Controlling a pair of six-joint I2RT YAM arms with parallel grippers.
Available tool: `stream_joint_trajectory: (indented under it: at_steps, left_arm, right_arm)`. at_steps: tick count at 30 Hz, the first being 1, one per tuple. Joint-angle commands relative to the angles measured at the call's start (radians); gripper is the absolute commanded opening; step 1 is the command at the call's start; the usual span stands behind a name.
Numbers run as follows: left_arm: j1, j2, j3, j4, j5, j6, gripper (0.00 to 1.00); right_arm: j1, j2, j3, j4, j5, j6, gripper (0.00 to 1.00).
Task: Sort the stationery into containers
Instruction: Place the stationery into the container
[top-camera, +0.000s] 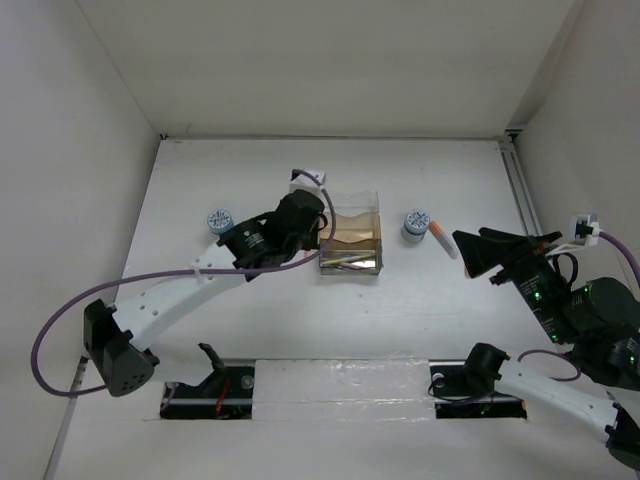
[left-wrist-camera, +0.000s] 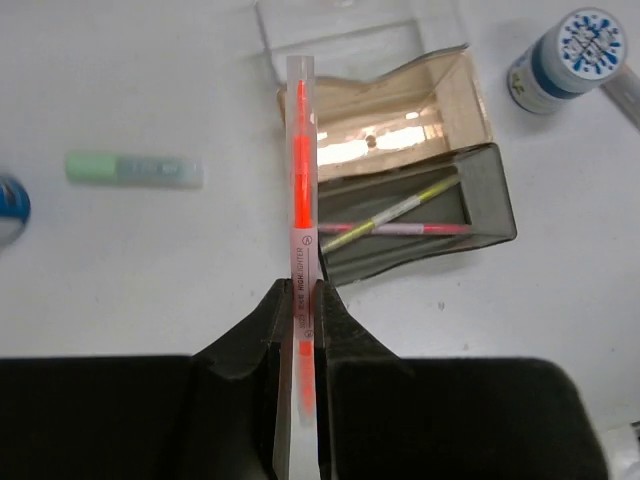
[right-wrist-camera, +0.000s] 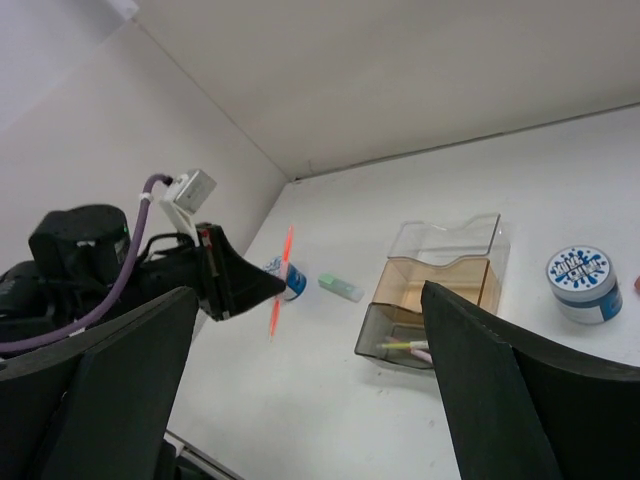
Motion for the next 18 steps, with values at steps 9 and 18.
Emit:
stream_joint_trajectory:
  at_steps: [9,18]
  left_arm:
    - [0.009,0.289,0.182,0.168,0.355,0.886,0.0]
    - [0.045,0.372,0.185,0.242,0.544,0.974,0.0]
  right_arm:
    - [0.01,-0.028,0.001,0.042,0.019,-0.02,1.0]
    - [0.01,-0.028,0.001,0.033,0.031,-0.02,1.0]
